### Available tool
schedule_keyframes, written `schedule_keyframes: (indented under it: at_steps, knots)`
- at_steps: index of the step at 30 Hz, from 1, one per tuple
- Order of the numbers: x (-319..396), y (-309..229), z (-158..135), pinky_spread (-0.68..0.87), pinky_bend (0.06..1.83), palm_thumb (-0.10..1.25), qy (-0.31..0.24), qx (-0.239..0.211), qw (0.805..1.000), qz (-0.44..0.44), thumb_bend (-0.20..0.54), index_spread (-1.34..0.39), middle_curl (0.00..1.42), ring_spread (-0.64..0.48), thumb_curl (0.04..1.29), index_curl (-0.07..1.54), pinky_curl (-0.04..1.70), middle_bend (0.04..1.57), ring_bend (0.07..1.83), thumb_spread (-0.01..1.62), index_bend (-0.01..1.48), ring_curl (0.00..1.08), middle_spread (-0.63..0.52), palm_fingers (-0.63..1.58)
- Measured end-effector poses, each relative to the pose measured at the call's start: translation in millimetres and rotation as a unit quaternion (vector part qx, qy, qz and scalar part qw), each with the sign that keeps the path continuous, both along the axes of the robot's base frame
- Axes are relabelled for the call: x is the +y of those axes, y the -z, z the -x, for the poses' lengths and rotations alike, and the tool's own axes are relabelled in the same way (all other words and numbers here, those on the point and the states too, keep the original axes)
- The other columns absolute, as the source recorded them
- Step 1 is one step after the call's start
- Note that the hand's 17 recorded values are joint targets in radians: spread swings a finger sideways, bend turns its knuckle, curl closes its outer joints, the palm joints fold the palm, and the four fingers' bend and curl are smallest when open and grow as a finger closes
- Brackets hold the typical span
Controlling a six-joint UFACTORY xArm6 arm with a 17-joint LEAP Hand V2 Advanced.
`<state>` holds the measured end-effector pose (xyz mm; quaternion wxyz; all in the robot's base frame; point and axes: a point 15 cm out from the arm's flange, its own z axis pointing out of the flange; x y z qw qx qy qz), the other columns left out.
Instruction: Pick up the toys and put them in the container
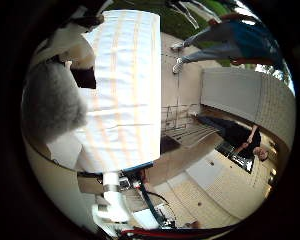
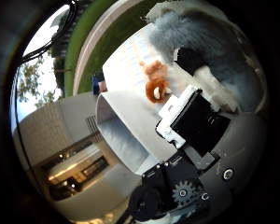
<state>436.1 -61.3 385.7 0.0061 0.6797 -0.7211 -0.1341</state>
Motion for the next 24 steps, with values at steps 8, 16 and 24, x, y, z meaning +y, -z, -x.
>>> schedule_keyframes:
  at_steps: [8, 16, 24]
  knots:
    - [97, -85, 60, 0.13, 1.57, 0.99, -0.113, -0.054, 0.992, -0.024, -0.014, -0.87, 1.01, -0.07, 0.65, -0.02, 0.68, 1.15, 1.47, 1.18, 0.78, 0.73, -0.2, 0.95]
    - [195, -97, 87, 0.12, 1.57, 0.99, -0.214, -0.064, 0.974, -0.029, -0.014, -0.94, 1.04, -0.07, 0.67, -0.02, 0.72, 1.16, 1.5, 1.19, 0.82, 0.73, -0.21, 0.93]
    - [284, -36, 48, 0.12, 1.57, 0.98, -0.235, -0.049, 0.97, -0.028, -0.017, -0.98, 1.06, -0.07, 0.67, -0.02, 0.74, 1.17, 1.51, 1.19, 0.84, 0.73, -0.21, 0.92]
